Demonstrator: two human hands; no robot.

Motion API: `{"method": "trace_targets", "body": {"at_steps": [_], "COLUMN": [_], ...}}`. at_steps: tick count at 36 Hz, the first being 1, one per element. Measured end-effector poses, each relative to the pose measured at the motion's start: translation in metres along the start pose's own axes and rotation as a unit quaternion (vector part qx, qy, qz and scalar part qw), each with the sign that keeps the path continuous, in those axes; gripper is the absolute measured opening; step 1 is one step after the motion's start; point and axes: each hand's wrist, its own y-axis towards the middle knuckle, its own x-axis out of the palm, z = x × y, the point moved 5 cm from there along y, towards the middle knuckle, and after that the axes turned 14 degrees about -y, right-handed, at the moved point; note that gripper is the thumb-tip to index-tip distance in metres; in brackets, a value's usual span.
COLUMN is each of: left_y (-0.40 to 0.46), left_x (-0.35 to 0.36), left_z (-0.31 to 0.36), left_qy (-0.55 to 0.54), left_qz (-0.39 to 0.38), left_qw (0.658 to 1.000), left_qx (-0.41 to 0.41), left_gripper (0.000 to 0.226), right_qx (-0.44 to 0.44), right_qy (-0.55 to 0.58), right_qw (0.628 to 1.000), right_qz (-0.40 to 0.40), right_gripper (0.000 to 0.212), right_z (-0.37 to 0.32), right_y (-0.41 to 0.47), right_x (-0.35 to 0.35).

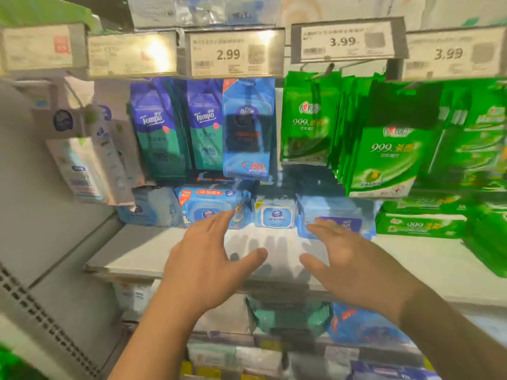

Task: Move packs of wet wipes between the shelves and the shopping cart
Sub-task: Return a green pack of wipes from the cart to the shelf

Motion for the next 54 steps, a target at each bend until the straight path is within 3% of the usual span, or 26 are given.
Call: {"method": "trace_targets", "body": {"at_steps": [8,15,27,31,35,47,51,54], "left_y": [-0.076,-0.156,-0.285,-0.336,-0.395,-0.596,-0.64,-0.666], "left_x": [-0.003,-0.036,-0.107,-0.135,-0.164,-0.235,-0.245,-0.252], "left_z": [-0.01,-0.033,-0.064,-0.077,-0.092,-0.153,-0.169,-0.181], "left_qy": [0.031,0.071,0.079,0.063,0.042,-0.021,-0.038,-0.051], "left_qz": [0.022,0.072,0.148,0.178,0.212,0.283,0.295,0.306], "left_qw": [0.993,0.971,0.92,0.906,0.886,0.81,0.795,0.785], "left_qx": [-0.112,-0.217,-0.355,-0.378,-0.411,-0.514,-0.528,-0.537], "left_gripper": [0.115,0.115,0.108,0.108,0.102,0.112,0.103,0.117], "right_qx": [-0.068,-0.171,-0.333,-0.363,-0.386,-0.493,-0.516,-0.53], "right_qy": [-0.043,-0.048,-0.067,-0.074,-0.094,-0.128,-0.132,-0.131], "right_qw": [0.996,0.983,0.941,0.929,0.918,0.86,0.846,0.838], "right_qz": [-0.025,-0.043,0.007,0.006,-0.001,-0.037,-0.033,-0.023], "right_gripper": [0.07,0.07,0.06,0.067,0.054,0.073,0.076,0.073], "right_z": [0.003,-0.043,-0.177,-0.228,-0.284,-0.456,-0.498,-0.522], "right_y": [-0.017,-0.033,-0.083,-0.11,-0.144,-0.28,-0.309,-0.325], "right_x": [0.026,0.035,0.026,0.028,0.029,0.058,0.075,0.08]}}
